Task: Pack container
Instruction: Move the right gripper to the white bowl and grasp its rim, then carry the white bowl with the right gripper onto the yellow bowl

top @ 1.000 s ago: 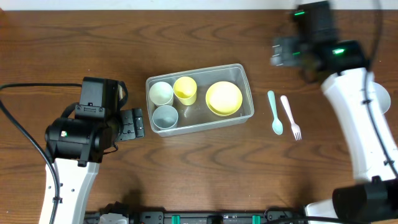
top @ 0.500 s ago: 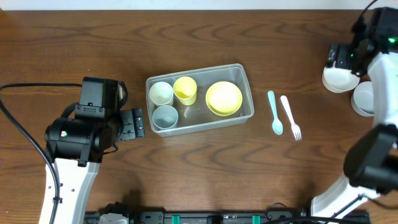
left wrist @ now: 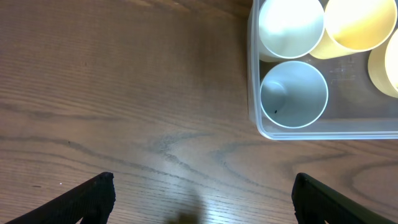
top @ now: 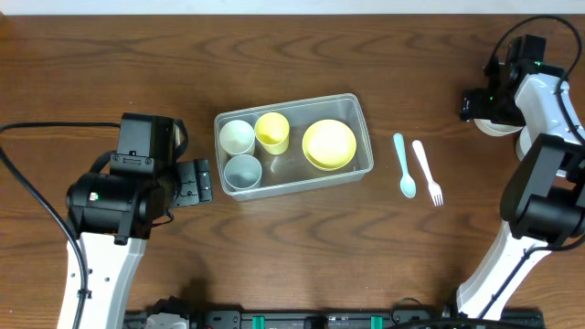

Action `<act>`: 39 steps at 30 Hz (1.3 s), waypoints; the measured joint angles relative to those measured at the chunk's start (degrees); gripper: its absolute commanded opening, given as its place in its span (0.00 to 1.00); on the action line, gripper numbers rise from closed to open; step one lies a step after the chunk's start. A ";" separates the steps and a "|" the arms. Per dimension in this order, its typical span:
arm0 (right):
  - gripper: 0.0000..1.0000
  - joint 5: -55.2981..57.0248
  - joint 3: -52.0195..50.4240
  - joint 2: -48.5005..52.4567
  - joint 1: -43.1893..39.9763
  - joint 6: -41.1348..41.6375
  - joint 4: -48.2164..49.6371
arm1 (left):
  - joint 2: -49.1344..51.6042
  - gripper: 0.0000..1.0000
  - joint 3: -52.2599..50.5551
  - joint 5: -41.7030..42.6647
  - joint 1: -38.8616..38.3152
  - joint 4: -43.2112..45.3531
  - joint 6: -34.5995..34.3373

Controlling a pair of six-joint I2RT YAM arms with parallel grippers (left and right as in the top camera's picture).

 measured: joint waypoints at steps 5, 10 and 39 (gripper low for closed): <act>0.62 0.00 0.00 0.26 0.00 -0.28 -0.42 | 0.00 0.91 0.00 0.00 0.00 0.00 0.00; 0.45 -0.02 0.00 1.60 0.07 -0.37 -1.57 | 0.00 0.91 0.00 0.00 0.00 0.00 0.00; 0.01 2.16 0.04 1.27 7.13 -1.75 -3.74 | 0.00 0.91 0.00 0.00 0.00 0.00 0.00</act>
